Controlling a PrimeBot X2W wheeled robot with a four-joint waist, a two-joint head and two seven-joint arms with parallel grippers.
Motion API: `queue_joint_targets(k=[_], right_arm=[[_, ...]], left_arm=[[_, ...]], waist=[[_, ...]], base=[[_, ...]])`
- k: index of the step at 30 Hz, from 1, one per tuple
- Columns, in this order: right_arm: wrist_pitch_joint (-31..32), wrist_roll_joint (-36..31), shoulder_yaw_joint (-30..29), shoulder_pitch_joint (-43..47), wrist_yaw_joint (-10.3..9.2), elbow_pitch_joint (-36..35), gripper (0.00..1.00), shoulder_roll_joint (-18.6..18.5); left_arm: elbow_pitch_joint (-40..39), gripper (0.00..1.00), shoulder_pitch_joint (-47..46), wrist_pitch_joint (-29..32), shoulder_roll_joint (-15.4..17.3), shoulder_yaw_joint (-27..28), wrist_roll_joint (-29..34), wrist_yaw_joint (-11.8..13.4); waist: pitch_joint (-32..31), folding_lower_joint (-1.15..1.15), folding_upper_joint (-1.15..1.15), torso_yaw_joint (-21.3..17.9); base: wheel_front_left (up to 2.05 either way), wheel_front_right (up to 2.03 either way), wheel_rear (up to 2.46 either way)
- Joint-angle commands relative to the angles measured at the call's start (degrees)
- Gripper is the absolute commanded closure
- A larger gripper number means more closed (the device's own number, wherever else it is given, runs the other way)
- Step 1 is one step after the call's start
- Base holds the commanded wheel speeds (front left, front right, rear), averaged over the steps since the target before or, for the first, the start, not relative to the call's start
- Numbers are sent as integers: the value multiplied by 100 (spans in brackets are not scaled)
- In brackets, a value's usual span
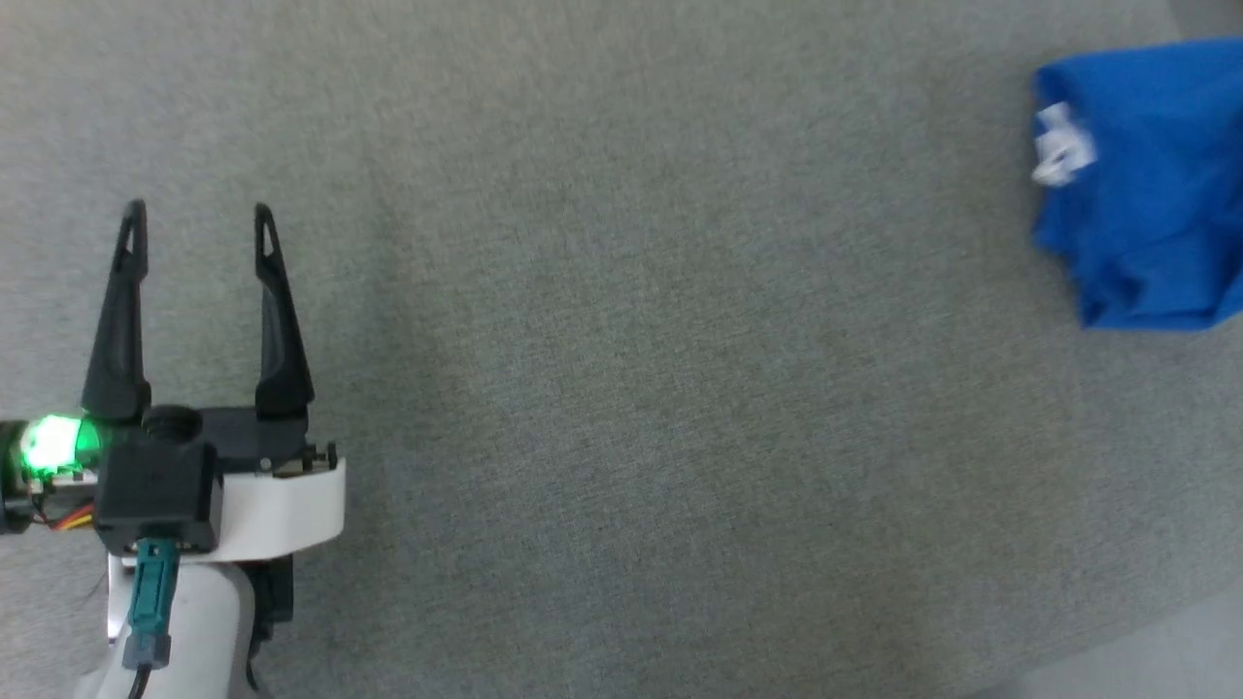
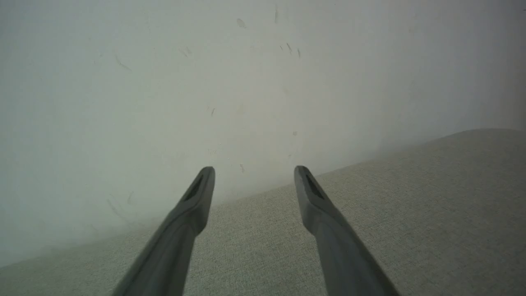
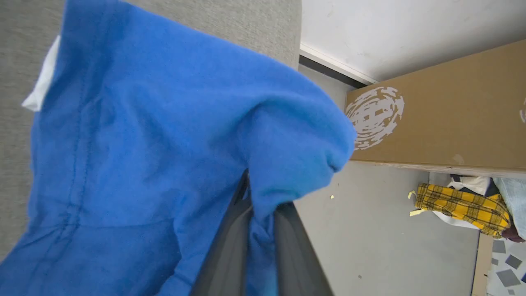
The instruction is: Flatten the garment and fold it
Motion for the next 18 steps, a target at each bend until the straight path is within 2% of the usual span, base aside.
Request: queue_joint_targets(k=[1, 4, 8, 10, 11, 12, 18], right_arm=[[-56, -110, -97, -150, -12, 208, 100, 84], [-200, -388, -232, -285, -12, 786, 100, 266], [-342, -345, -370, -240, -12, 1359, 100, 672], [-468, -455, -365, -228, -12, 1578, 98, 738], [-598, -554, -396, -243, -12, 1709, 37, 734], [-764, -641, -442, -253, -12, 1828, 0, 731], [-1481, -749, -569, -161, -12, 2003, 0, 642]], left_arm=[[-38, 0, -117, -27, 51, -27, 38, 15], [-39, 0, -240, -27, 72, -97, 37, 30], [-11, 0, -303, -27, 55, -190, 27, 95], [10, 0, -310, -27, 30, -235, 12, 136], [26, 0, -308, -27, 12, -261, 1, 156], [50, 0, -303, -27, -13, -291, -14, 173], [307, 0, -59, -27, -196, -385, -146, 298]], waist=[[495, -1, 0, -9], [610, -1, 0, 83], [583, -1, 0, 171], [494, -1, 0, 215], [427, -1, 0, 240], [337, -1, 0, 272], [-422, -1, 0, 407]], base=[[0, 0, 0], [0, 0, 0], [0, 0, 0], [0, 0, 0], [0, 0, 0], [0, 0, 0], [0, 0, 0]])
